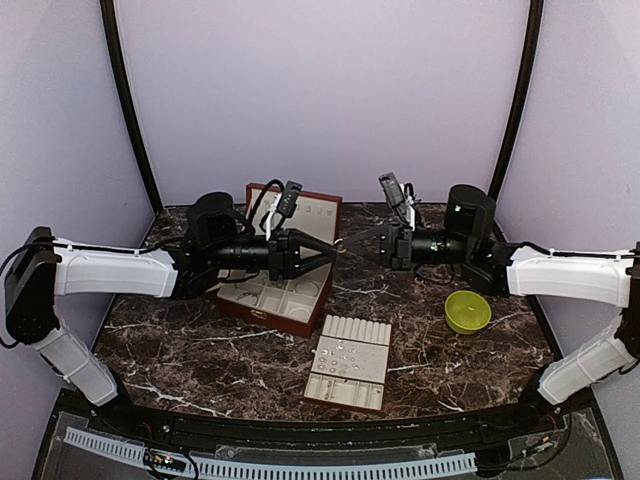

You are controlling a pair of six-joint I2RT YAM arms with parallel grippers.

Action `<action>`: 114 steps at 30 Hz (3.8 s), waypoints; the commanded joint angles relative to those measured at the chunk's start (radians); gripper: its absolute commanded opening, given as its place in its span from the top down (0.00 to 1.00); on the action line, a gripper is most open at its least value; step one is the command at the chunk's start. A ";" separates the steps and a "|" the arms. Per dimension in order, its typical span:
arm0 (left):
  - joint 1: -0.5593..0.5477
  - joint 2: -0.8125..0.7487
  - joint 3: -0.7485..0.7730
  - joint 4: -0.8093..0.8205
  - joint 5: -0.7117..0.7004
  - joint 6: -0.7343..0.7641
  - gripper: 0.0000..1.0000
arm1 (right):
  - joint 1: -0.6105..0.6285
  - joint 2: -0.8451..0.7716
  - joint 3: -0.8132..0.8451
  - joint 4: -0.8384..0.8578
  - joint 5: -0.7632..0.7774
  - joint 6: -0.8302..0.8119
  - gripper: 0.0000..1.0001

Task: Organize the mixed jewelry
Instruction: Pass from the left arm to the right, then place the ring in the ring tray.

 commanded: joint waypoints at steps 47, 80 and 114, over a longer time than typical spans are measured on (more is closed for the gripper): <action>0.527 -0.510 -0.032 -0.762 -0.600 0.388 0.28 | 0.099 -0.014 -0.049 -0.837 0.674 0.401 0.99; 0.526 -0.542 -0.037 -0.769 -0.622 0.389 0.27 | 0.173 0.408 0.353 -1.377 0.945 0.478 1.00; 0.527 -0.550 -0.043 -0.766 -0.634 0.390 0.27 | 0.247 0.618 0.626 -1.635 1.128 0.442 1.00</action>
